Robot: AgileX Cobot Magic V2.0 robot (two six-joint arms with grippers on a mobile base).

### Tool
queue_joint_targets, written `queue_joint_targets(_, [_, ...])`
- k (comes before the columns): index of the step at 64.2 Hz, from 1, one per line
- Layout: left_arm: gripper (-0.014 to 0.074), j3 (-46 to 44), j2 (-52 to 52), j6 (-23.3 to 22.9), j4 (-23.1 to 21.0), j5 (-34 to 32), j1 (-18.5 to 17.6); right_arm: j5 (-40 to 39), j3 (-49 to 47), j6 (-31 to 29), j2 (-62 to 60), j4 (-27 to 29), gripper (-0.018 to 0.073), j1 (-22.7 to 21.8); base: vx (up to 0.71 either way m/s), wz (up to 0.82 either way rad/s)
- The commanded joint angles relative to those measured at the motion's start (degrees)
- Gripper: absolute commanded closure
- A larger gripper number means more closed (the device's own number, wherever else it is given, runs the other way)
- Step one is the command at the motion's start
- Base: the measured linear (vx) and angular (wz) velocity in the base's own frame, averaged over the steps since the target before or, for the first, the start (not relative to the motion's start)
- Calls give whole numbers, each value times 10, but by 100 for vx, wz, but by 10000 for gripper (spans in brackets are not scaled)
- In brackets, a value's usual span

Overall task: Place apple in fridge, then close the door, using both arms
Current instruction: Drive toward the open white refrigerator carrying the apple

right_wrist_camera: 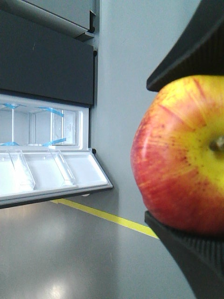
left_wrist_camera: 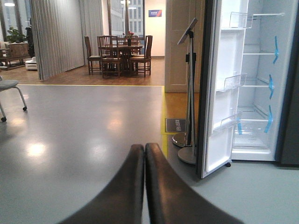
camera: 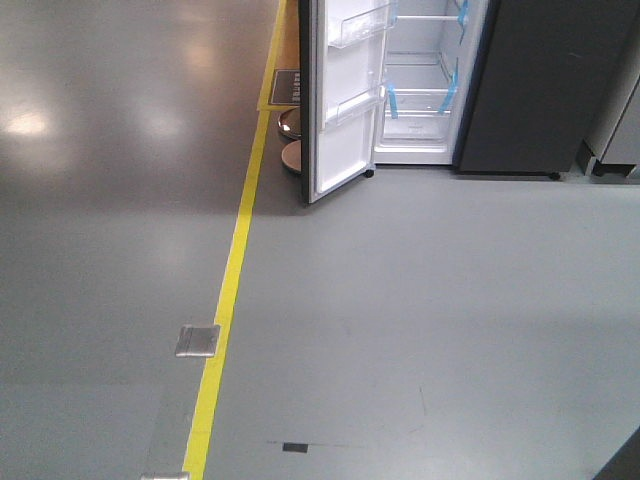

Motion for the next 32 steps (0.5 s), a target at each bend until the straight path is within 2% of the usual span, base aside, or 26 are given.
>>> queue_joint_targets(1, [602, 16, -3, 0, 0, -43, -3, -47, -18, -1, -15, -7, 568, -2, 29, -5])
queue_joint_targets(32, [602, 16, -3, 0, 0, -43, -3, -47, -18, -1, -15, -7, 568, -2, 29, -6])
